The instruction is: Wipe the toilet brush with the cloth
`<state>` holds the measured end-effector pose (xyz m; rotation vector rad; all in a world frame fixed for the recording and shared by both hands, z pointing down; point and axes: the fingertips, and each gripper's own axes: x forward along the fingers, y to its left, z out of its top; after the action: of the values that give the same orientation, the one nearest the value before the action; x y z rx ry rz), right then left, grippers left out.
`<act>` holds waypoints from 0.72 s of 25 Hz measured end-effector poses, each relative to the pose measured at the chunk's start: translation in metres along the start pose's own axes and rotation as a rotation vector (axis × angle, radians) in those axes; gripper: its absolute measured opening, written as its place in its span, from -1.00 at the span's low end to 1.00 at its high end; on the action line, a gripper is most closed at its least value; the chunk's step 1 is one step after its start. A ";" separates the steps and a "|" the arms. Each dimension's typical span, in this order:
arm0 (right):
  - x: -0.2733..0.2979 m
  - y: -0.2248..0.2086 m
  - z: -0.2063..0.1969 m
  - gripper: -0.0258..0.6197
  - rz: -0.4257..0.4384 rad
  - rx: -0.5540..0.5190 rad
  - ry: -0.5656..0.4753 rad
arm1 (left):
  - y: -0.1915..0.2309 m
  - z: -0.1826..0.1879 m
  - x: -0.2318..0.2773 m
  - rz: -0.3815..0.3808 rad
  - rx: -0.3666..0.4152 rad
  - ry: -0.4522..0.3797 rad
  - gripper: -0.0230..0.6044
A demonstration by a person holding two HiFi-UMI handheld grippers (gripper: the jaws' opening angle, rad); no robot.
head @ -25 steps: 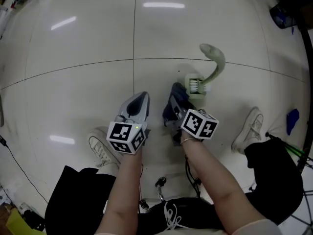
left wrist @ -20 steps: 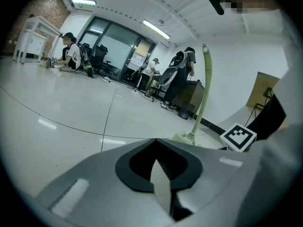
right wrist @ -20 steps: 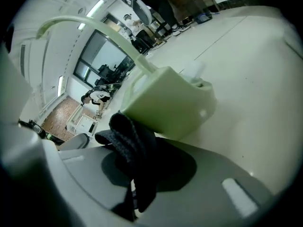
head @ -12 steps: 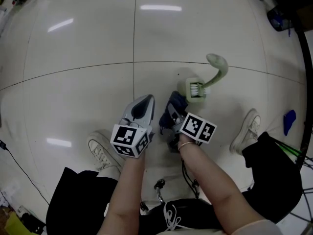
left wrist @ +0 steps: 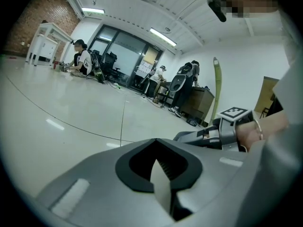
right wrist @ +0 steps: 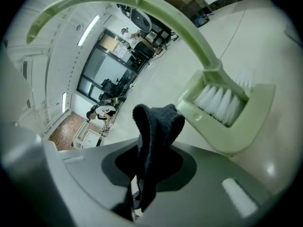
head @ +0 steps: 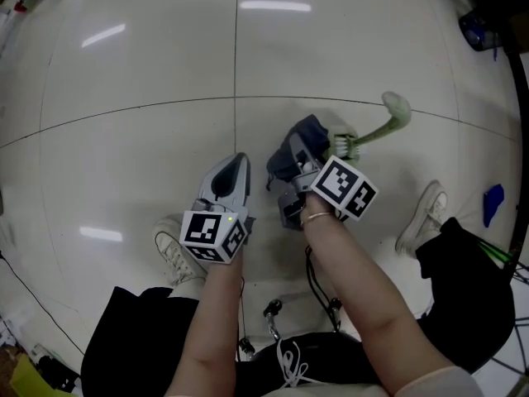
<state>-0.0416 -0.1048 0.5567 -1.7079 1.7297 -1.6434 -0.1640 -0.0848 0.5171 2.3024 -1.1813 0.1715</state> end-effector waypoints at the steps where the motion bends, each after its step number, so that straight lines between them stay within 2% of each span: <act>1: -0.002 -0.004 -0.004 -0.71 -0.011 0.026 0.001 | 0.000 0.001 0.000 -0.003 -0.002 -0.001 -0.91; 8: -0.011 -0.048 -0.024 -0.71 -0.101 0.126 -0.003 | -0.014 -0.002 0.004 -0.056 0.013 0.020 -0.91; 14: -0.028 -0.089 -0.057 -0.71 -0.149 0.182 0.074 | -0.022 -0.006 0.010 -0.074 0.025 0.038 -0.91; 18: -0.053 -0.108 -0.070 -0.71 -0.174 0.236 0.113 | -0.032 0.009 0.014 -0.071 0.036 0.018 -0.91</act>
<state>-0.0186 0.0063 0.6373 -1.7221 1.3963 -1.9661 -0.1311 -0.0843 0.5016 2.3653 -1.0948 0.1887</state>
